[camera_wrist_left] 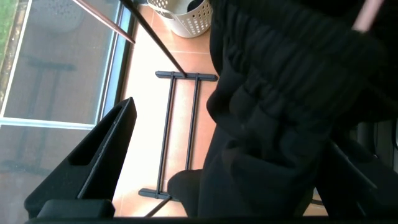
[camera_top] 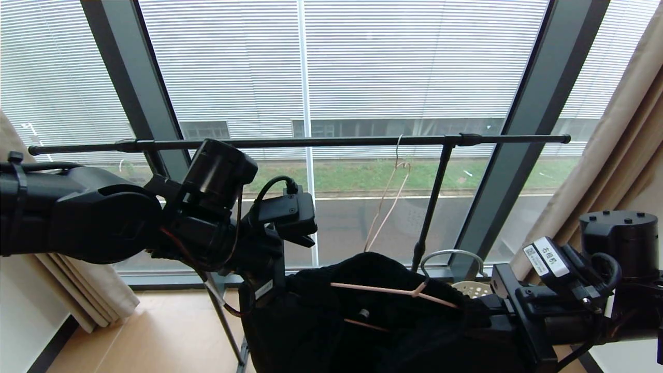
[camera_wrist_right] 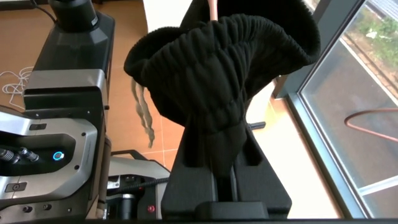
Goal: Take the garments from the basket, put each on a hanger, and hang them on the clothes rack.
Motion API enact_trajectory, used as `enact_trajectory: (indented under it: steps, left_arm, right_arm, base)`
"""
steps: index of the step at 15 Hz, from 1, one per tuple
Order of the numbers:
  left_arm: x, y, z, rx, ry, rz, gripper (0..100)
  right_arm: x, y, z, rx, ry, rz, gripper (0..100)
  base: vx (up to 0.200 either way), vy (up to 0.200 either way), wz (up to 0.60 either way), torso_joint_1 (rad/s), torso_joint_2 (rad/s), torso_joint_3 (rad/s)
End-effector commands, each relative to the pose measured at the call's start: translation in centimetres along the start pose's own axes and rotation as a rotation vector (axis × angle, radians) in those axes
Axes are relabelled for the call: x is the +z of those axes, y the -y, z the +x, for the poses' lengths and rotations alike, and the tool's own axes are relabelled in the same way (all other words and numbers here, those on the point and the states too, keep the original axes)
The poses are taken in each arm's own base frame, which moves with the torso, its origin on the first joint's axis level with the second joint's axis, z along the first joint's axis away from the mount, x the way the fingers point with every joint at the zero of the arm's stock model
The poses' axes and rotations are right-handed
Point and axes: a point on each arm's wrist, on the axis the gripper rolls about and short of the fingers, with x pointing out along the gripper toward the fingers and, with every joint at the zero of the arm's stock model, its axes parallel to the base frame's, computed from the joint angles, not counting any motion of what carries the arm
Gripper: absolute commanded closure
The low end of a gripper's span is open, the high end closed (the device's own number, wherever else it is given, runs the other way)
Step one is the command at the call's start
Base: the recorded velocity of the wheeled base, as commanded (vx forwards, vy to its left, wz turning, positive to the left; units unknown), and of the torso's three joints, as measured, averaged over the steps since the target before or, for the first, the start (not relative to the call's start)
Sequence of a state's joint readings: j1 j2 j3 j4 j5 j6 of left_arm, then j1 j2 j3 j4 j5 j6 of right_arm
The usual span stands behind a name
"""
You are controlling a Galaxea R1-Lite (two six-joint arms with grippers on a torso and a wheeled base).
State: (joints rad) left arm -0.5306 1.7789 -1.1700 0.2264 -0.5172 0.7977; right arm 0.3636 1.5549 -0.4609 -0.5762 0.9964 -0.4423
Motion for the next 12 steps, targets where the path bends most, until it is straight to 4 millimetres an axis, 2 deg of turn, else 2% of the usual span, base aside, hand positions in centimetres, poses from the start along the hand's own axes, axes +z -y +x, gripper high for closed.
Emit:
enact_trajectory:
  steps: [1, 12]
  left_arm:
    - [-0.11, -0.04, 0.20, -0.004, -0.004, -0.003, 0]
    - [0.17, 0.22, 0.24, -0.033, 0.024, -0.004, 0]
  right_arm:
    - [0.40, -0.38, -0.25, -0.001, 0.011, -0.018, 100]
    - [0.49, -0.61, 0.43, 0.031, 0.008, 0.014, 100]
  base:
    - [0.000, 0.000, 0.00, 0.000, 0.00, 0.000]
    - [0.000, 0.000, 0.00, 0.000, 0.00, 0.000]
